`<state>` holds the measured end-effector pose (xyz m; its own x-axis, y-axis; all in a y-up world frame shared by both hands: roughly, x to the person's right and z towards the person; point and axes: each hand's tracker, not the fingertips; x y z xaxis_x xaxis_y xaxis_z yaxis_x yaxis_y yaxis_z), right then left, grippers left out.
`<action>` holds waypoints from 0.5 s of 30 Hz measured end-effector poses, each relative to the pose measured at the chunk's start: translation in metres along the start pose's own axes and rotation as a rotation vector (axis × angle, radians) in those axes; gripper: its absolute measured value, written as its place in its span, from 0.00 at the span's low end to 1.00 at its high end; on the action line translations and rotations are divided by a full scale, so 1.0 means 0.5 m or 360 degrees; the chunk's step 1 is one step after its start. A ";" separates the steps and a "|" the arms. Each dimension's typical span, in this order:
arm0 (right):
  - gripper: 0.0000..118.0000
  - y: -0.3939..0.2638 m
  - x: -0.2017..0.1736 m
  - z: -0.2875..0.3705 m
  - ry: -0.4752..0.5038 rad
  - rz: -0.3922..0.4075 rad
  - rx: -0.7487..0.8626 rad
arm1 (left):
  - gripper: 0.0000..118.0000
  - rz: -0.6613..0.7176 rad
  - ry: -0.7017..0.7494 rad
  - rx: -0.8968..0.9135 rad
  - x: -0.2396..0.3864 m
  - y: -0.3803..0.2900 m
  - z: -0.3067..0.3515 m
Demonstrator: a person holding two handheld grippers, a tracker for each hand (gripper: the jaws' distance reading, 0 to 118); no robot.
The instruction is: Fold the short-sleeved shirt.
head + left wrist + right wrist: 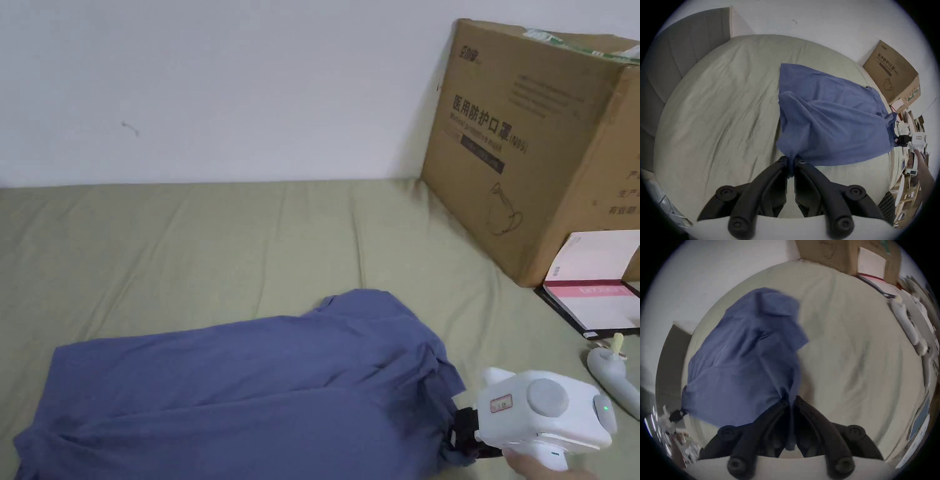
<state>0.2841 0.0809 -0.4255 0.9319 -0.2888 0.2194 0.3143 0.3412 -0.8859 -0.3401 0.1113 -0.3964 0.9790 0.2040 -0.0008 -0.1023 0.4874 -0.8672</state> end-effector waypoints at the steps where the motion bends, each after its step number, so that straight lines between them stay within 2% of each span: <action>1: 0.03 -0.005 -0.009 0.006 0.0000 0.0084 -0.0007 | 0.06 0.0013 -0.0007 0.0010 -0.001 0.000 0.002; 2: 0.03 -0.012 -0.017 0.020 -0.0110 0.0169 0.0041 | 0.06 0.0031 -0.0019 0.0022 -0.002 0.001 0.008; 4: 0.03 -0.018 -0.007 0.054 -0.0236 0.0242 0.0101 | 0.06 0.0063 -0.0042 0.0060 -0.008 0.006 0.027; 7: 0.03 -0.050 0.032 0.128 -0.0196 0.0197 0.0109 | 0.06 0.0017 -0.0025 0.0119 -0.012 0.007 0.073; 10: 0.03 -0.110 0.059 0.194 -0.0181 0.0228 0.0105 | 0.06 -0.0058 0.0021 0.0110 -0.018 -0.019 0.115; 15: 0.03 -0.232 0.090 0.245 -0.0105 0.0154 -0.0032 | 0.04 -0.0079 -0.0006 -0.0044 -0.053 -0.116 0.166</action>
<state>0.3116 0.1381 -0.2628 0.9678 -0.1958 0.1581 0.2191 0.3462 -0.9122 -0.3746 0.1481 -0.3049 0.9820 0.1834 0.0441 -0.0489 0.4732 -0.8796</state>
